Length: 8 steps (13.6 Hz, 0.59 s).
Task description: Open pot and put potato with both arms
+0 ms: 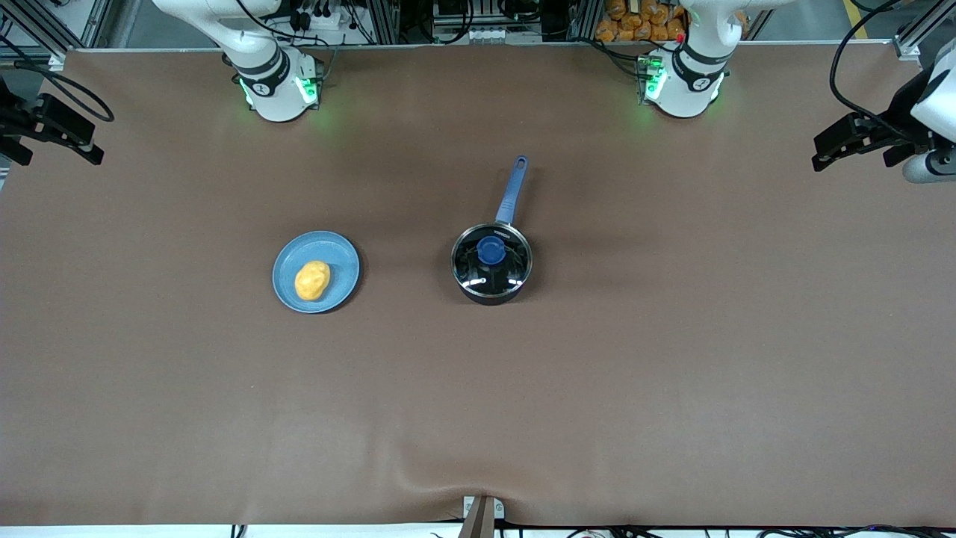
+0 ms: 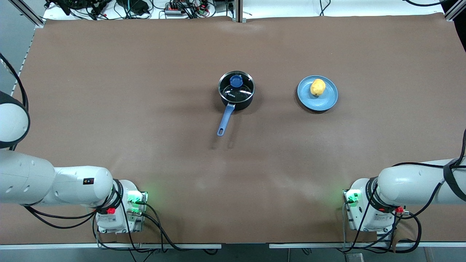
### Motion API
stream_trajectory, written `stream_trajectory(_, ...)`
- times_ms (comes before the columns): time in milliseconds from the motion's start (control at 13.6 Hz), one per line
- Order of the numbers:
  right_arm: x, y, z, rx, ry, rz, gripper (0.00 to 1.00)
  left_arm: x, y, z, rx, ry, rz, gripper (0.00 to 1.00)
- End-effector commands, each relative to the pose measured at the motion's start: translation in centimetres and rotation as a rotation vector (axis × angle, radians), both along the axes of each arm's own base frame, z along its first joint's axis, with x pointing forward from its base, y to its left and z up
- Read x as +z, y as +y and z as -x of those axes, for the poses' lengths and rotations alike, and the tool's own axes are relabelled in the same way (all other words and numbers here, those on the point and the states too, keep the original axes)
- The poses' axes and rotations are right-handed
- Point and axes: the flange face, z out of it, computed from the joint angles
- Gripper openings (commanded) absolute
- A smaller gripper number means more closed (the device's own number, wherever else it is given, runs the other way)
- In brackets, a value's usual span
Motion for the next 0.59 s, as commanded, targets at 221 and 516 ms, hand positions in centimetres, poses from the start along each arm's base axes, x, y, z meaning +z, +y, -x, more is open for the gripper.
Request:
stream_trajectory(221,0.2,-0.2,0.0,0.006,0.004,-0.012,1.00,-0.1,-1.0,-0.6,-0.024,0.011,-0.001,1.00)
stream_trajectory(516,0.2,-0.3,0.0,0.005,0.004,-0.013,1.00,-3.6,-4.5,-2.5,-0.084,0.060,0.005,1.00)
